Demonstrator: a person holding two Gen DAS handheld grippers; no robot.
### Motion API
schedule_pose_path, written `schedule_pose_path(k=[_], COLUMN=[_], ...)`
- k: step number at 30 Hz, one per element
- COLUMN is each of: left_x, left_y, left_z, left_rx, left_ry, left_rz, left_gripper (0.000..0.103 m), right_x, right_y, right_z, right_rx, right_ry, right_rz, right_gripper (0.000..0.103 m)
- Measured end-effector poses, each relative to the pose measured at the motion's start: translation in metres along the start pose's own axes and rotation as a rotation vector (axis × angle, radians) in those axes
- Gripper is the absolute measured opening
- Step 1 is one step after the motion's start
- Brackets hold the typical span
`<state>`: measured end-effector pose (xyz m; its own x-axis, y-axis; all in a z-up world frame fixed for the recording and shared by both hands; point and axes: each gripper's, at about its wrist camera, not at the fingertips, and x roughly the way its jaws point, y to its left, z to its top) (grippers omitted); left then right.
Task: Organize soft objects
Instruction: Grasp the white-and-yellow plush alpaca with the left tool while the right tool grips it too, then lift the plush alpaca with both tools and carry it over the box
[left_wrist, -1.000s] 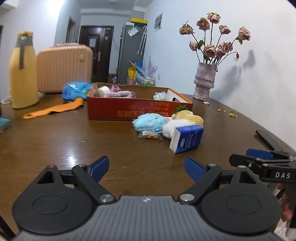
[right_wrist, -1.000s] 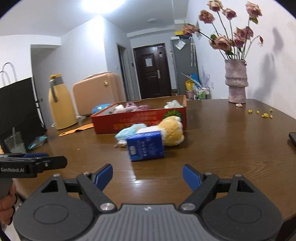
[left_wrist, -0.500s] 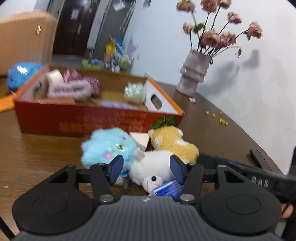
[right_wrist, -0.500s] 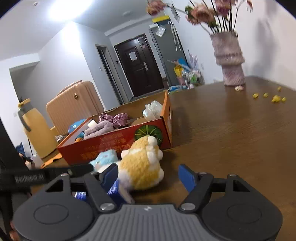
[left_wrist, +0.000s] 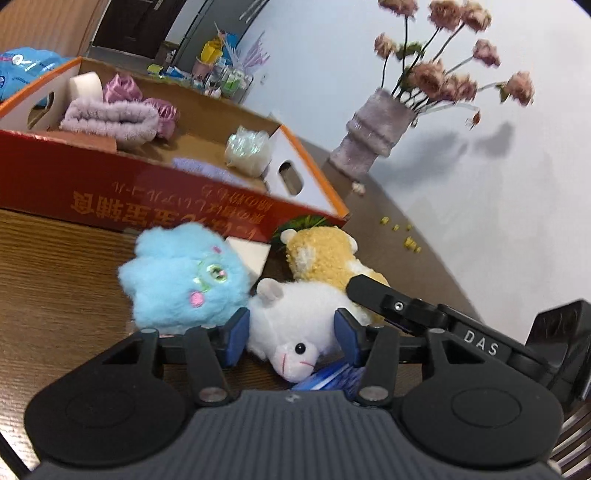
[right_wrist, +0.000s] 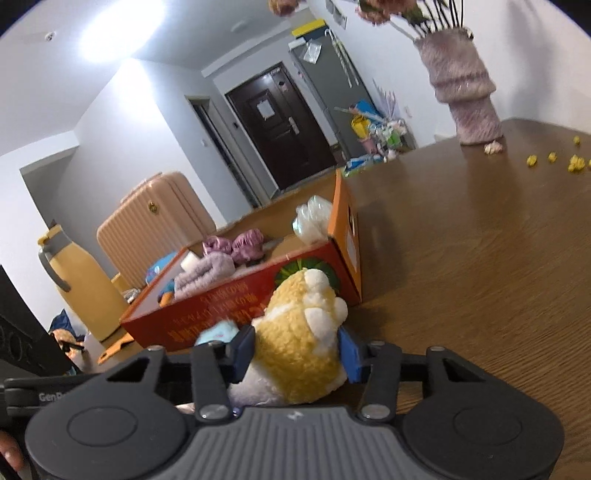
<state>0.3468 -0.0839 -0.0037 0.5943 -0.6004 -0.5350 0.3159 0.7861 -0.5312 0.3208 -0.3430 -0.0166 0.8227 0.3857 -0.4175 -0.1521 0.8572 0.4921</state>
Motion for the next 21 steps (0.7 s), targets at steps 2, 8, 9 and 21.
schedule_pose_path(k=[2,8,9,21], left_x=[-0.017,-0.099,-0.109,-0.156], left_y=[-0.007,-0.017,-0.015,0.050], left_z=[0.001,-0.009,-0.012,-0.094], left_rx=[-0.009,0.022,0.019,-0.135], left_ry=[-0.041,-0.202,-0.209,-0.066], left_rz=[-0.017,0.002,0.013,0.151], left_gripper=[0.051,0.051,0.051,0.051], right_x=[-0.014,-0.062,-0.066,-0.073], right_y=[0.009,0.060,0.070,0.126], right_z=[0.003,-0.001,-0.006,-0.120], right_rx=[-0.012,-0.079,-0.094,-0.144], right_ry=[-0.033,-0.098,-0.092,0.144], right_rz=[0.003,0.093,0.110,0.107], right_gripper=[0.047,0.047,0.047,0.047])
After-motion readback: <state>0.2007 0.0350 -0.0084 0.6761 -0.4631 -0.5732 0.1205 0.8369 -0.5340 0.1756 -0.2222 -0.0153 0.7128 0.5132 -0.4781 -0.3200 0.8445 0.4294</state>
